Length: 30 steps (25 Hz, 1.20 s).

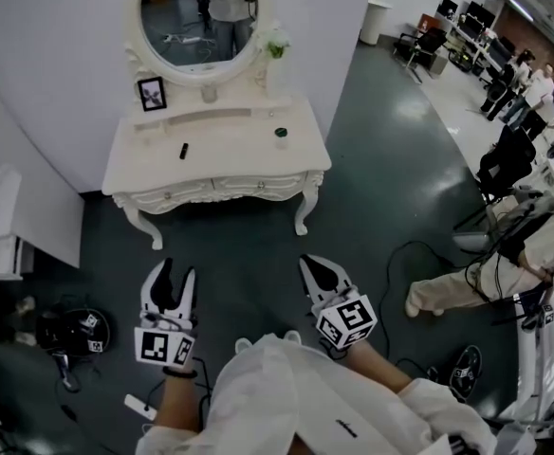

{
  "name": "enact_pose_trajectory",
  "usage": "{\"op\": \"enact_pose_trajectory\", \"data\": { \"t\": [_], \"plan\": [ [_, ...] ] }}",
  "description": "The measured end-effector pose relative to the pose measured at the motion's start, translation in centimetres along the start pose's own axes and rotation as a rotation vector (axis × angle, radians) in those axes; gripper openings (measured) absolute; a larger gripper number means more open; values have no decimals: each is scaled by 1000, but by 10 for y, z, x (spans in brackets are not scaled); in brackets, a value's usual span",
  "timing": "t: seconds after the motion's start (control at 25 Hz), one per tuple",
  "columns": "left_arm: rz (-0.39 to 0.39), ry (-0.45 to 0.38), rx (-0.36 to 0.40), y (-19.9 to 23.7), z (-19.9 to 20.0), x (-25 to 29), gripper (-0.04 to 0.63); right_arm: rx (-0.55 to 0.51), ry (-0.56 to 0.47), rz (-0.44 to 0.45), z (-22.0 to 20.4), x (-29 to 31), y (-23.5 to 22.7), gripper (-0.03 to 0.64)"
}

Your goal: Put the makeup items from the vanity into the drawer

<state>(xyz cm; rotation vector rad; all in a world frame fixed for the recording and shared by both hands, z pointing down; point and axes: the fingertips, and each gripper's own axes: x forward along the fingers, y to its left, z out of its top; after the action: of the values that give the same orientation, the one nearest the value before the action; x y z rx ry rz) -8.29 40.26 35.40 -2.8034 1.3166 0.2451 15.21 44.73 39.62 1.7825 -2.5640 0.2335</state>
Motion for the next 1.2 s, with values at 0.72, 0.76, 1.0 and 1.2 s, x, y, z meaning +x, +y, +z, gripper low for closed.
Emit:
{"op": "enact_pose_trajectory", "data": {
  "t": [0.72, 0.76, 1.0, 1.2],
  "plan": [
    [85, 50, -46, 80, -33, -45, 370, -35, 61, 10, -15, 46, 74, 17],
    [89, 53, -49, 85, -37, -48, 370, -34, 64, 7, -16, 47, 75, 18],
    [114, 78, -70, 100, -48, -59, 370, -27, 71, 12, -23, 54, 84, 18],
    [94, 96, -57, 96, -51, -51, 370, 3, 53, 4, -27, 58, 78, 17]
  ]
}}
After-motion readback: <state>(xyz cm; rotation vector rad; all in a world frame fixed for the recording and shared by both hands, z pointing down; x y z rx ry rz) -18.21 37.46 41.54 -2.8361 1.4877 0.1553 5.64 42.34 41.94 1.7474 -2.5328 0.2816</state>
